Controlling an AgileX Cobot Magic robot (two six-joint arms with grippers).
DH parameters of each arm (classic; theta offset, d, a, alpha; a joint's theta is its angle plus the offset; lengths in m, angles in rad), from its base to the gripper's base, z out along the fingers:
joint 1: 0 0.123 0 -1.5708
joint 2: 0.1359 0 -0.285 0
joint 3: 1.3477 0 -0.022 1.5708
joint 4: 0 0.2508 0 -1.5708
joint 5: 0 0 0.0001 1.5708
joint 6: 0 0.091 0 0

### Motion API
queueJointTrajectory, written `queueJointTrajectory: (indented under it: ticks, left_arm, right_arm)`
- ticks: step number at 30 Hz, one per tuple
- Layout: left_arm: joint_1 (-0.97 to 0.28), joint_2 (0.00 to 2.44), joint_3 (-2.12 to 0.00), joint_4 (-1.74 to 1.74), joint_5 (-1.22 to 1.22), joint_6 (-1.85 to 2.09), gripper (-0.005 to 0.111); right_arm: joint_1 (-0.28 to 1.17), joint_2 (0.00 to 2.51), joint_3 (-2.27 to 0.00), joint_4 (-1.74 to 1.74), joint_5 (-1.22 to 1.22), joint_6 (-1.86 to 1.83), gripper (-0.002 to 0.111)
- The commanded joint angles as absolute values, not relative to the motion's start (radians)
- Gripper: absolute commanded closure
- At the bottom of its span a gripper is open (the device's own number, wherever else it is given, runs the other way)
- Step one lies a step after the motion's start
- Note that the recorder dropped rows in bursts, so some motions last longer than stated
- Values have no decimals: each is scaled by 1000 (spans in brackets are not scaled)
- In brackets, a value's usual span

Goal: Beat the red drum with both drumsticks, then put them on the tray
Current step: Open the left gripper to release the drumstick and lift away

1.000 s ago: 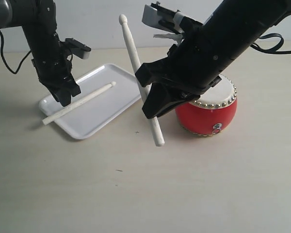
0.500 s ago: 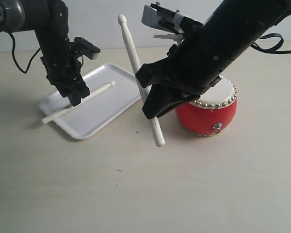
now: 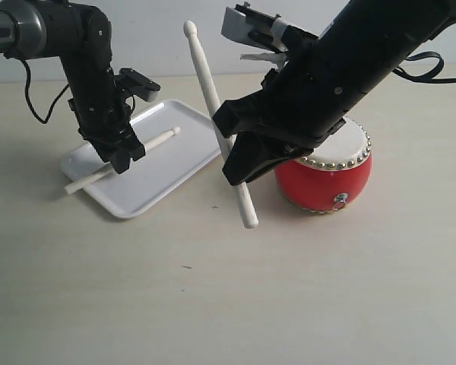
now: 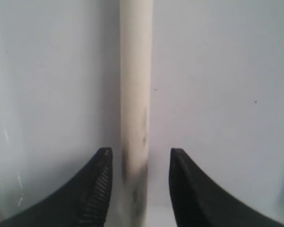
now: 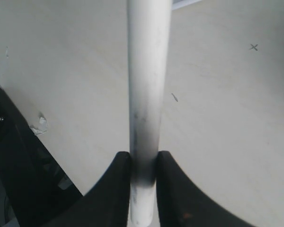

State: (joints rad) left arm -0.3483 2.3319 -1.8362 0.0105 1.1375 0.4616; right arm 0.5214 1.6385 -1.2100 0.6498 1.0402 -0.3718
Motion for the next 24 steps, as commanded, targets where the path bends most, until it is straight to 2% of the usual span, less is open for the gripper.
queueJointTrajectory:
  ticks: [1, 14, 24]
  left_arm:
    - [-348, 2330, -1842, 0, 1133, 450, 68]
    - [-348, 2334, -1842, -13, 1137, 440, 69]
    - [-348, 2330, -1842, 0, 1137, 440, 107]
  right_arm:
    - [523, 1629, -1215, 645, 1030, -384, 108]
    - [523, 1629, -1215, 645, 1030, -384, 108]
    - [523, 1629, -1215, 645, 1030, -384, 108]
